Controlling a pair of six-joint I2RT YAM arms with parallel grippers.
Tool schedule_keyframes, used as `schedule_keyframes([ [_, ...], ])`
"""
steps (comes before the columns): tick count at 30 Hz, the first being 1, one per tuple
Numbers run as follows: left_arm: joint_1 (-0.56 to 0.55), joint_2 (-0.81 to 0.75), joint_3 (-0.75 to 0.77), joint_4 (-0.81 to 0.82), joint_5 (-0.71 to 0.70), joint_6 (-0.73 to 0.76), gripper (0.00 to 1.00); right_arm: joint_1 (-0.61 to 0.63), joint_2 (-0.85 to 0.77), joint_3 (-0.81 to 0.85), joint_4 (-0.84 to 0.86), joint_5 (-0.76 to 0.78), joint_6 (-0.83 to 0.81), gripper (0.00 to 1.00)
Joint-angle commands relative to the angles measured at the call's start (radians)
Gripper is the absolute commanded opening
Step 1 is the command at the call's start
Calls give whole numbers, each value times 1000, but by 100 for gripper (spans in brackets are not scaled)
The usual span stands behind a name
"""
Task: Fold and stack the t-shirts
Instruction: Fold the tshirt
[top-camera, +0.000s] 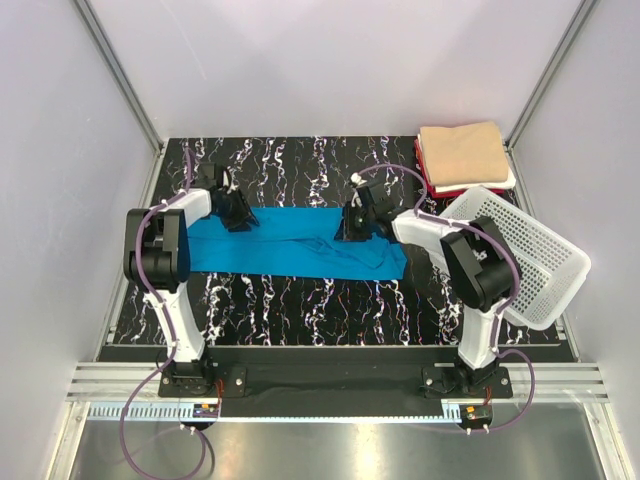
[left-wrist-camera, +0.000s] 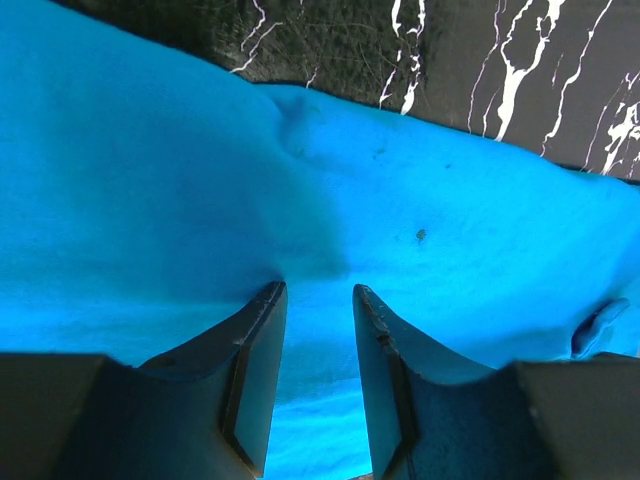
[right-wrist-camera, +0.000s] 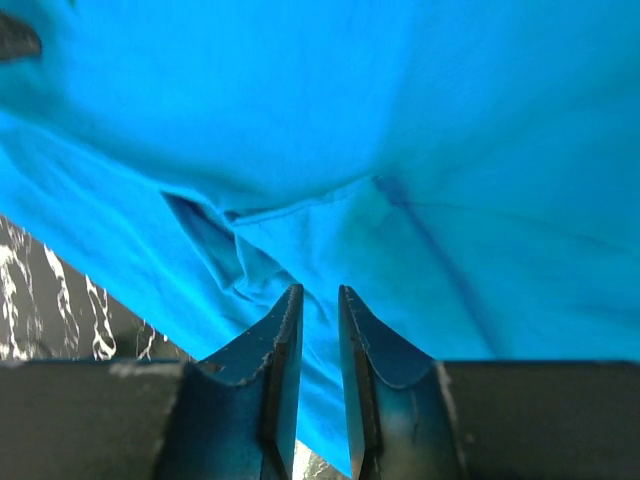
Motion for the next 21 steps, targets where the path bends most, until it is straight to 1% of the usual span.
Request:
schedule_keyframes([
  [1, 12, 15, 20, 7, -71, 34, 40, -31, -70, 9, -16, 119, -16, 28],
  [2, 12, 18, 19, 4, -63, 29, 40, -66, -67, 11, -29, 117, -10, 27],
  [4, 46, 11, 8, 9, -53, 26, 40, -104, -68, 3, -42, 129, 7, 26],
  [7, 60, 0, 3, 10, -51, 28, 40, -161, -68, 11, -49, 190, -12, 22],
  [12, 61, 12, 17, 15, -42, 21, 40, -247, 30, 86, -62, 165, -32, 18],
  [17, 61, 29, 16, 15, -36, 20, 40, -273, 137, 167, -67, 115, -64, 17],
  [21, 66, 28, 13, 13, -59, 18, 40, -282, 200, 233, -110, 178, -62, 14],
])
